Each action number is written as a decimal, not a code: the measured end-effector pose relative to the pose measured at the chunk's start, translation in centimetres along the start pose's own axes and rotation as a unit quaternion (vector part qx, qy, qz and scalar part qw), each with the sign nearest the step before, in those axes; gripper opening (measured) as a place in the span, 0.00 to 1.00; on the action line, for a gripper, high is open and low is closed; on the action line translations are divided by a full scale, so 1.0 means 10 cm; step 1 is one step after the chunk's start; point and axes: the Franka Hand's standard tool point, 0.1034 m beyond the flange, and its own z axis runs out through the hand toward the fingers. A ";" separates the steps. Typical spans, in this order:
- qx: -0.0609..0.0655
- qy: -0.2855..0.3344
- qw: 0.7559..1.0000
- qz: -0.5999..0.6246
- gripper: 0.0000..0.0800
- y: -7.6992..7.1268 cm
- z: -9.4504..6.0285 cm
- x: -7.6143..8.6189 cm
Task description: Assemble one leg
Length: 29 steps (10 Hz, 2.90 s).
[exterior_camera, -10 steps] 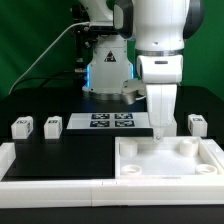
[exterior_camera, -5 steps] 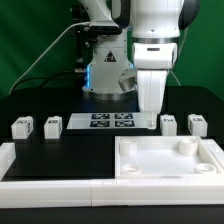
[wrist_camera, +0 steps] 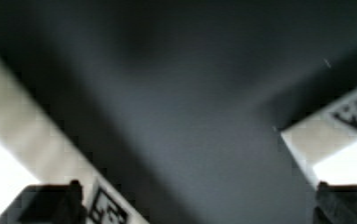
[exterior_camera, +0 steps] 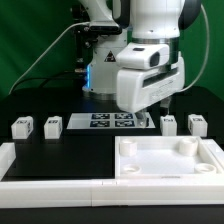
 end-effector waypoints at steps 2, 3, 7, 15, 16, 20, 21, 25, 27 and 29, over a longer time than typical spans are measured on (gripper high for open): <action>0.005 0.004 0.990 0.138 0.81 -0.09 -0.01 0.08; 0.008 0.004 0.981 0.192 0.81 -0.15 0.00 0.12; 0.016 0.002 0.935 0.355 0.81 -0.53 0.02 0.36; 0.021 -0.019 0.933 0.360 0.81 -0.74 0.04 0.68; 0.035 -0.087 0.932 0.349 0.81 -0.76 0.04 0.56; 0.085 -0.259 0.902 0.334 0.81 -0.85 0.09 0.48; 0.100 -0.308 0.888 0.328 0.81 -0.87 0.11 0.48; 0.116 -0.360 0.868 0.321 0.81 -0.86 0.16 0.48; 0.113 -0.364 0.864 0.329 0.81 -0.93 0.22 0.48; 0.115 -0.373 0.862 0.322 0.81 -1.01 0.24 0.48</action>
Offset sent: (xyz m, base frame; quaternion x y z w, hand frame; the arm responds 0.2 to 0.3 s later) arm -0.0072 0.0215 -0.0020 -0.0068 -0.0078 0.3436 0.9390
